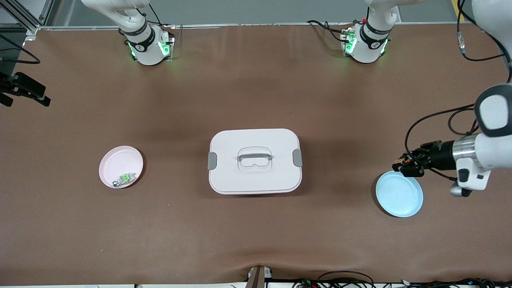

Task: Transfer orange switch to right arm and place
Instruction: 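Lift the orange switch with the left gripper and carry it over the box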

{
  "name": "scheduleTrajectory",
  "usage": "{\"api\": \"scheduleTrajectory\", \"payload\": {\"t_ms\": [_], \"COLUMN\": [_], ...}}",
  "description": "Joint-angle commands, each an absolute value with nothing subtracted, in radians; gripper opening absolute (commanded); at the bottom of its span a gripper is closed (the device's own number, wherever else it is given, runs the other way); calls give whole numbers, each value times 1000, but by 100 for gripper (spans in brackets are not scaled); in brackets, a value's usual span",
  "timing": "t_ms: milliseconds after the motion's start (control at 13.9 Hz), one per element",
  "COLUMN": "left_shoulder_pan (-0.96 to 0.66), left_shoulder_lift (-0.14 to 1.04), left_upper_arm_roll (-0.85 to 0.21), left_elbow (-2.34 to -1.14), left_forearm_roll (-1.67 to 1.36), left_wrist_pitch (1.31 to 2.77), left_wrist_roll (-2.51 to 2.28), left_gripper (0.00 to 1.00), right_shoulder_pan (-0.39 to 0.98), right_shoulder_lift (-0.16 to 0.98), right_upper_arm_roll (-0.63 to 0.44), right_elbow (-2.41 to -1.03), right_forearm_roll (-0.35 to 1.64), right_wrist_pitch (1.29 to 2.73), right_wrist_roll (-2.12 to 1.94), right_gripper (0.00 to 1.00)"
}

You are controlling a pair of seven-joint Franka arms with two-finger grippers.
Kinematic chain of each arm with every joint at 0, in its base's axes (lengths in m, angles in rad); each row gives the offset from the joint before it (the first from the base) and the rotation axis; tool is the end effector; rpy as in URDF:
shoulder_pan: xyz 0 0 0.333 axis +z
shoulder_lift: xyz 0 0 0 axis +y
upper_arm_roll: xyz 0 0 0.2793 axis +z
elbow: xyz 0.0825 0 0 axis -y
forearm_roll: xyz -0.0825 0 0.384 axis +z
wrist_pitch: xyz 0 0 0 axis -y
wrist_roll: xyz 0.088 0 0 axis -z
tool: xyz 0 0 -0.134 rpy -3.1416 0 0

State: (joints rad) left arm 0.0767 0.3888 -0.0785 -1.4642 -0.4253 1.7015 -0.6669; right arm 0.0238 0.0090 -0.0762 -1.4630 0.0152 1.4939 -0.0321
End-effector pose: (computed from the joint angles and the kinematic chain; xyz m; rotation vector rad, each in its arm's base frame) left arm 0.6439 -0.0455 0.3993 2.5463 1.0133 -0.4001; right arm 0.5493 -0.0265 0.5995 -3.1277 0.0296 -0.0352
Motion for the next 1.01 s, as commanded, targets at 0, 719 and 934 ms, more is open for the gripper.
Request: {"api": "scheduleTrajectory", "payload": {"t_ms": [0,719,934], "left_shoulder_pan": [81,46,-44], "left_shoulder_lift": [330,328,344], "left_upper_arm_roll": [-127,-365,-365], "left_elbow": [-1483,-1459,-1444], "left_forearm_roll": [-541,-669,-664], "left_wrist_pitch": [1692,1940,2051], "left_wrist_roll": [-803,-1276,-1389], "left_gripper": [26,26,26], "right_shoulder_pan": [-11,-38,-19], "right_shoulder_lift": [31,219,222], "right_upper_arm_roll": [-69,-68,-63], "right_elbow": [-1470,-1451,-1454], "right_forearm_roll": [21,53,75], "right_wrist_pitch": [1511,1555,1554], "right_wrist_roll": [-41,-41,-43], "right_gripper": [100,100,100]}}
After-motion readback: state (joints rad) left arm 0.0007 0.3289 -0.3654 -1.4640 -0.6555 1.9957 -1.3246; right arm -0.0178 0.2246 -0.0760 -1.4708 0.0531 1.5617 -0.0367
